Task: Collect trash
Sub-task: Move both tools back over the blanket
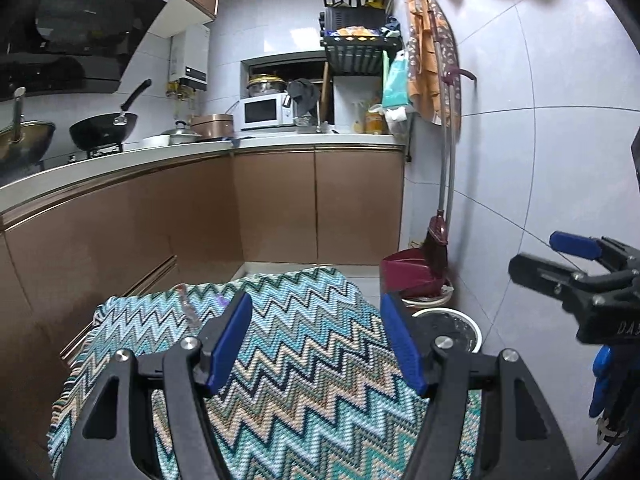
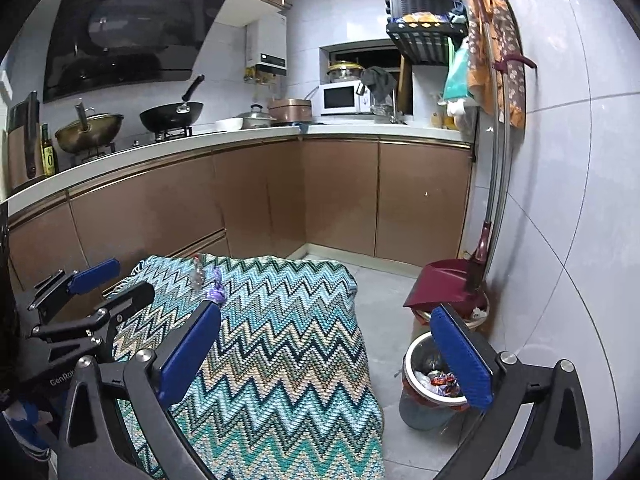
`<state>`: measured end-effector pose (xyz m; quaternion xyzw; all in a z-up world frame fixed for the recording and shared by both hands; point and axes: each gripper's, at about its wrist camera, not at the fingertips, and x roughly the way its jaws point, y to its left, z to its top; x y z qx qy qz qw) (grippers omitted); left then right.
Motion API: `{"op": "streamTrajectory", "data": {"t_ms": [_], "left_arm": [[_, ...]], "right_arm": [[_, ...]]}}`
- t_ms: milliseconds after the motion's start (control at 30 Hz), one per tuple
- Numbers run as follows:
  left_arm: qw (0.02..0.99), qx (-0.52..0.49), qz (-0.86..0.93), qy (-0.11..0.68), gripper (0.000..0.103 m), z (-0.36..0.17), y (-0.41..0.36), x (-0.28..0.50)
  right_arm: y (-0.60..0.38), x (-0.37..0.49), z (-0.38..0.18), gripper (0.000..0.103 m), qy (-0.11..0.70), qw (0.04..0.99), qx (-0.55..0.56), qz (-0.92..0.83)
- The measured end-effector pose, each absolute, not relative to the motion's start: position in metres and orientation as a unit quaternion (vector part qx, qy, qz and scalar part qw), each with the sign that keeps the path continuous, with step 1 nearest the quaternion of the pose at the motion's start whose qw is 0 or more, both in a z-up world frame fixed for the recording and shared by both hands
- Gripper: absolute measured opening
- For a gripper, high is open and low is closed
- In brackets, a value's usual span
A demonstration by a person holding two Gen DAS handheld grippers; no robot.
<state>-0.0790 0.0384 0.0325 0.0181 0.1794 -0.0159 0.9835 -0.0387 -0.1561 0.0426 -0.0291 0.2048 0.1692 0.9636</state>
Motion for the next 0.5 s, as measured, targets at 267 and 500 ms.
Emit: {"op": "streamTrajectory", "data": {"t_ms": [267,500], "left_arm": [[0.981,0.018,-0.005,0.191,0.065,0.024,0.06,-0.094],[0.978,0.006,0.008,0.209,0.065,0.008,0.084,-0.084]], "right_arm": [[-0.141,-0.043,0.047,0.103,0.196,0.959,-0.015,0.203],[-0.124,-0.031,0.039,0.103,0.197,0.953,-0.003,0.229]]}}
